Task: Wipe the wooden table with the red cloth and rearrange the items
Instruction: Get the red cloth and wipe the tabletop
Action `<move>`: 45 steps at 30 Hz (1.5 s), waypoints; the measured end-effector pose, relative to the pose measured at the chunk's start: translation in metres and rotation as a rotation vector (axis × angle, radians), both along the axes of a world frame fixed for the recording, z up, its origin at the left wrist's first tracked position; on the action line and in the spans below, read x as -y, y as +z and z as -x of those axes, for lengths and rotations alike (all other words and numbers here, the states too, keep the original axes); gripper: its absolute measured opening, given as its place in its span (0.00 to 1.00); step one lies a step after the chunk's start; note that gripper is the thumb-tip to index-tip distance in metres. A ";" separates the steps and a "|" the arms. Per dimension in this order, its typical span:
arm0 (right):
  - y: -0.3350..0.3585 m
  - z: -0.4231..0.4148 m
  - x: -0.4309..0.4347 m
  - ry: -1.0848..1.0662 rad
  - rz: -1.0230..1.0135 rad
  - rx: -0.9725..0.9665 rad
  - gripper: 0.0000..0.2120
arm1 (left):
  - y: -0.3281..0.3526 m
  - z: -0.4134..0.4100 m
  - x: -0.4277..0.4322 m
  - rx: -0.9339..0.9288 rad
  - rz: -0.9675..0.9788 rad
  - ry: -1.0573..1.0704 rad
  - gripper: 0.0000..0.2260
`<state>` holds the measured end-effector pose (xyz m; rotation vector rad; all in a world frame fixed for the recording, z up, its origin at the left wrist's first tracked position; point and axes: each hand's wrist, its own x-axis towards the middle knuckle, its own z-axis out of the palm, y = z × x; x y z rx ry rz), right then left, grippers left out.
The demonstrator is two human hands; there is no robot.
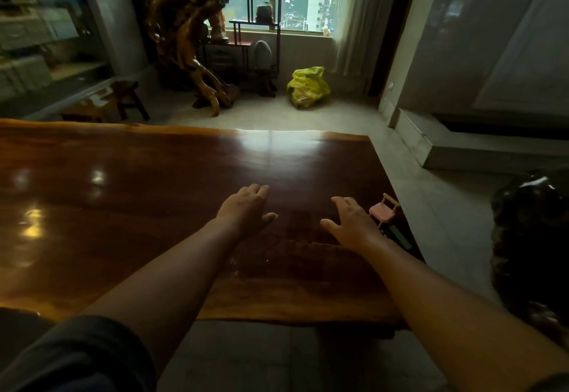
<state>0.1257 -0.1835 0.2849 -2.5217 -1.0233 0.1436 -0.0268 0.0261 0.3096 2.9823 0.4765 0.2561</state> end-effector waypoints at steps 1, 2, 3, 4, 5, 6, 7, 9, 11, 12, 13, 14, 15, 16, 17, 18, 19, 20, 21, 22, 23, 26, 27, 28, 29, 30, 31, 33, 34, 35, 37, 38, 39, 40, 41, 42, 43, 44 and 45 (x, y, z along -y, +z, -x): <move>0.001 0.000 0.000 0.001 -0.004 0.004 0.33 | 0.000 0.002 0.000 -0.004 0.005 0.003 0.28; 0.001 0.000 0.001 0.004 -0.007 0.009 0.33 | 0.000 0.003 0.001 -0.005 0.006 0.006 0.29; 0.001 0.000 0.001 0.004 -0.013 0.010 0.33 | 0.001 0.004 0.001 -0.010 0.004 0.009 0.29; 0.002 0.001 0.001 0.004 -0.017 0.009 0.32 | 0.001 0.004 0.002 -0.010 0.003 0.008 0.29; 0.004 0.001 0.003 0.002 -0.019 0.007 0.32 | 0.001 0.004 0.003 -0.012 0.002 0.003 0.28; 0.004 0.003 0.005 -0.004 -0.024 0.006 0.32 | 0.001 0.003 0.004 -0.013 0.009 -0.006 0.28; 0.004 0.003 0.008 -0.016 -0.031 0.004 0.32 | 0.002 0.000 0.006 -0.011 0.013 -0.021 0.28; 0.003 0.004 0.019 -0.051 -0.046 0.010 0.32 | 0.002 -0.011 0.012 -0.006 0.022 -0.073 0.26; 0.002 0.000 0.043 -0.126 -0.057 0.012 0.31 | 0.003 -0.033 0.029 -0.017 0.035 -0.156 0.25; 0.001 -0.001 0.056 -0.156 -0.051 0.004 0.31 | 0.003 -0.042 0.040 -0.022 0.049 -0.193 0.23; -0.003 -0.001 0.071 -0.192 -0.051 -0.002 0.30 | 0.003 -0.052 0.052 -0.027 0.063 -0.238 0.21; -0.006 -0.001 0.089 -0.252 -0.058 -0.003 0.30 | 0.004 -0.065 0.067 -0.036 0.067 -0.298 0.18; -0.008 -0.001 0.106 -0.315 -0.069 -0.008 0.31 | 0.004 -0.075 0.080 -0.041 0.065 -0.353 0.18; -0.007 -0.001 0.133 -0.388 -0.073 -0.021 0.31 | 0.004 -0.092 0.102 -0.033 0.065 -0.424 0.20; -0.008 0.001 0.143 -0.406 -0.080 -0.034 0.31 | 0.003 -0.098 0.108 -0.030 0.078 -0.451 0.23; -0.009 0.001 0.158 -0.440 -0.075 -0.043 0.30 | 0.003 -0.106 0.121 -0.025 0.077 -0.488 0.25; -0.009 -0.001 0.194 -0.522 -0.075 -0.038 0.30 | 0.004 -0.125 0.153 -0.025 0.073 -0.557 0.26; -0.009 -0.002 0.218 -0.581 -0.073 -0.041 0.30 | 0.003 -0.137 0.175 -0.026 0.055 -0.601 0.26; -0.009 -0.003 0.243 -0.634 -0.079 -0.029 0.30 | 0.004 -0.149 0.201 -0.025 0.035 -0.654 0.24; -0.008 -0.004 0.269 -0.687 -0.087 -0.009 0.29 | 0.004 -0.162 0.226 -0.016 0.027 -0.702 0.20; -0.007 -0.006 0.291 -0.735 -0.103 -0.005 0.29 | 0.006 -0.171 0.249 -0.006 0.009 -0.726 0.17; -0.004 -0.008 0.350 -0.832 -0.148 0.005 0.28 | 0.003 -0.198 0.312 0.019 0.041 -0.805 0.13; -0.003 -0.006 0.387 -0.899 -0.162 0.020 0.28 | 0.002 -0.212 0.353 0.006 0.049 -0.856 0.13; -0.002 -0.008 0.396 -0.921 -0.176 0.031 0.28 | -0.001 -0.217 0.363 0.008 0.055 -0.870 0.14; -0.001 -0.005 0.421 -0.970 -0.190 0.025 0.27 | -0.001 -0.224 0.392 0.003 0.051 -0.919 0.13; -0.002 -0.004 0.435 -1.000 -0.195 0.022 0.27 | -0.003 -0.229 0.410 0.002 0.055 -0.952 0.12; -0.004 0.004 0.460 -1.054 -0.205 -0.001 0.28 | -0.004 -0.233 0.444 -0.007 0.051 -1.008 0.10; -0.010 0.017 0.497 -1.135 -0.189 -0.027 0.28 | -0.008 -0.236 0.495 -0.038 0.080 -1.088 0.09; -0.014 0.026 0.516 -1.173 -0.182 -0.033 0.29 | -0.009 -0.233 0.521 -0.050 0.097 -1.128 0.09; -0.017 0.035 0.533 -1.212 -0.174 -0.049 0.29 | -0.012 -0.230 0.545 -0.054 0.098 -1.167 0.08; -0.025 0.052 0.562 -1.285 -0.177 -0.063 0.30 | -0.016 -0.223 0.587 -0.086 0.069 -1.237 0.07; -0.029 0.059 0.574 -1.318 -0.182 -0.064 0.30 | -0.019 -0.220 0.607 -0.113 0.060 -1.272 0.08; -0.032 0.063 0.583 -1.348 -0.188 -0.081 0.30 | -0.020 -0.218 0.624 -0.144 0.042 -1.297 0.09; -0.036 0.066 0.591 -1.369 -0.196 -0.098 0.29 | -0.022 -0.217 0.638 -0.167 0.006 -1.311 0.11; -0.038 0.067 0.596 -1.387 -0.206 -0.119 0.26 | -0.024 -0.218 0.650 -0.167 -0.034 -1.318 0.11; -0.041 0.067 0.603 -1.407 -0.218 -0.132 0.23 | -0.028 -0.220 0.662 -0.162 -0.069 -1.332 0.11; -0.045 0.067 0.609 -1.432 -0.225 -0.151 0.21 | -0.033 -0.224 0.674 -0.161 -0.087 -1.353 0.11; -0.049 0.067 0.612 -1.454 -0.229 -0.166 0.21 | -0.038 -0.227 0.684 -0.168 -0.099 -1.383 0.11; -0.055 0.067 0.615 -1.481 -0.227 -0.179 0.23 | -0.043 -0.231 0.693 -0.188 -0.112 -1.419 0.11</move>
